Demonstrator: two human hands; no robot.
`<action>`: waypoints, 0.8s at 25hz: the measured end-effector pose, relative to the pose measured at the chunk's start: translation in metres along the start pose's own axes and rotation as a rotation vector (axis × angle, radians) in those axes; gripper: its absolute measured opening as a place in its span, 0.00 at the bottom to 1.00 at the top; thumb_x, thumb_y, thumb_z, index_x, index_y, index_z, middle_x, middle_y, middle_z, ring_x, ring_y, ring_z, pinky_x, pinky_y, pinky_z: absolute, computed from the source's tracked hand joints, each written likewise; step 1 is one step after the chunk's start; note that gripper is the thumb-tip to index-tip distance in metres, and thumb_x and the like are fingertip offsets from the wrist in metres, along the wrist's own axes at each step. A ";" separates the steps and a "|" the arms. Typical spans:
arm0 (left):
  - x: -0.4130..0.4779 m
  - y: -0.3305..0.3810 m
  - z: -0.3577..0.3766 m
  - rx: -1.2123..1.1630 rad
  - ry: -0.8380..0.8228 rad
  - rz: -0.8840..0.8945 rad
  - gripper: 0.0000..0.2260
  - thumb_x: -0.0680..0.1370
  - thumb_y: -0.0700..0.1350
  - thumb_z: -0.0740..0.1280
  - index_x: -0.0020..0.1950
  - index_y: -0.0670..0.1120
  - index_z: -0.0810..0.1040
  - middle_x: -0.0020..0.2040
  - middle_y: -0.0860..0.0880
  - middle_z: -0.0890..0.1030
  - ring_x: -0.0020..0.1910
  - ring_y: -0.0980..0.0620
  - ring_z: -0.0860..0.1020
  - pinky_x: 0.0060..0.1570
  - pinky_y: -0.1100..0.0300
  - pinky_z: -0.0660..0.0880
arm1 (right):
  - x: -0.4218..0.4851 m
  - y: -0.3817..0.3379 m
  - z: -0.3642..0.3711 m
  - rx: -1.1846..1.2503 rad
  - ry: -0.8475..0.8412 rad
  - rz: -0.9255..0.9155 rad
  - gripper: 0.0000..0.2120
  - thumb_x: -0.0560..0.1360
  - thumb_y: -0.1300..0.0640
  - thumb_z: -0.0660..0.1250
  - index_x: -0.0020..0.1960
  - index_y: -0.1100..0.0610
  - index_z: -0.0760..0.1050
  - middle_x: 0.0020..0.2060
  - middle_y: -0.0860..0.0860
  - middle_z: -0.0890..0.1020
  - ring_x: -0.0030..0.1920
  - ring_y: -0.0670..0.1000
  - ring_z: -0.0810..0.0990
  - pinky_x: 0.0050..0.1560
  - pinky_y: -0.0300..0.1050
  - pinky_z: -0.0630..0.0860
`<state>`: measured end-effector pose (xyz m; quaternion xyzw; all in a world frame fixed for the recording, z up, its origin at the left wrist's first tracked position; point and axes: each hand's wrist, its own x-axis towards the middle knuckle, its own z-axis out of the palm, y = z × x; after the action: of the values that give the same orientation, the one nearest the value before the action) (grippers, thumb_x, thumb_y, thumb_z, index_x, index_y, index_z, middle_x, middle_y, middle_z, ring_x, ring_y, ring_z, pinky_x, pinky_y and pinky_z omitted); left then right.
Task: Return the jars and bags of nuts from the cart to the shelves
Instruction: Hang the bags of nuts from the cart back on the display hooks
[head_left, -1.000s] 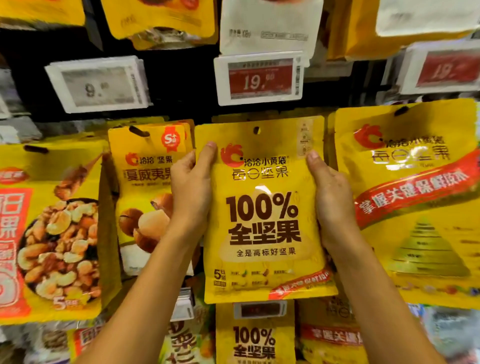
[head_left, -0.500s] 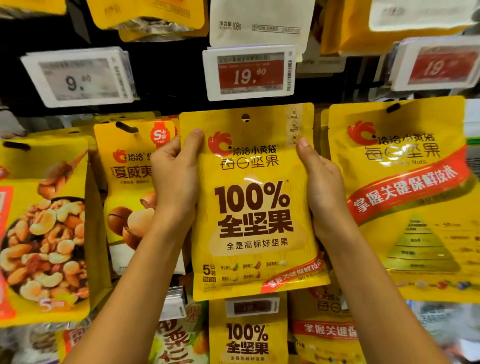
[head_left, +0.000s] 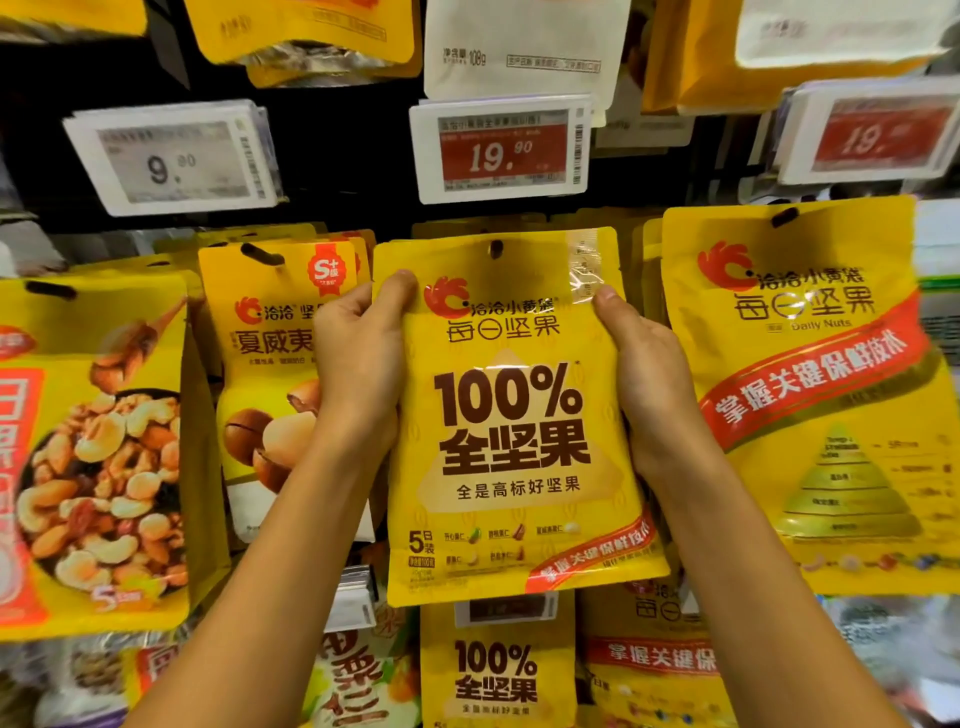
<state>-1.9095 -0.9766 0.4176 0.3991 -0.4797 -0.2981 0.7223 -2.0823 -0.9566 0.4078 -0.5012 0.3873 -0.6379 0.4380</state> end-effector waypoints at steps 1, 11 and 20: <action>0.000 -0.002 0.000 0.016 0.003 -0.005 0.12 0.78 0.46 0.64 0.36 0.49 0.80 0.31 0.51 0.84 0.32 0.54 0.83 0.30 0.62 0.78 | 0.001 0.001 0.000 0.005 0.001 -0.002 0.17 0.80 0.47 0.56 0.42 0.52 0.79 0.32 0.49 0.85 0.33 0.47 0.84 0.31 0.36 0.79; -0.011 -0.027 0.002 0.394 0.019 0.169 0.11 0.81 0.49 0.60 0.57 0.43 0.74 0.52 0.48 0.80 0.52 0.51 0.78 0.56 0.49 0.75 | 0.007 0.043 0.006 -0.429 0.292 -0.342 0.14 0.80 0.51 0.58 0.58 0.60 0.74 0.48 0.47 0.79 0.50 0.45 0.79 0.43 0.21 0.70; -0.192 -0.038 -0.161 0.527 0.091 0.115 0.07 0.78 0.42 0.64 0.56 0.47 0.76 0.45 0.51 0.80 0.44 0.56 0.79 0.45 0.65 0.75 | -0.178 0.129 0.073 -0.574 -0.168 -0.468 0.11 0.77 0.61 0.59 0.55 0.63 0.77 0.52 0.56 0.79 0.51 0.49 0.77 0.52 0.29 0.70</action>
<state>-1.8313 -0.7928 0.2613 0.5582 -0.5299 -0.1032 0.6300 -1.9682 -0.8326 0.2483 -0.7291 0.3878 -0.5429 0.1524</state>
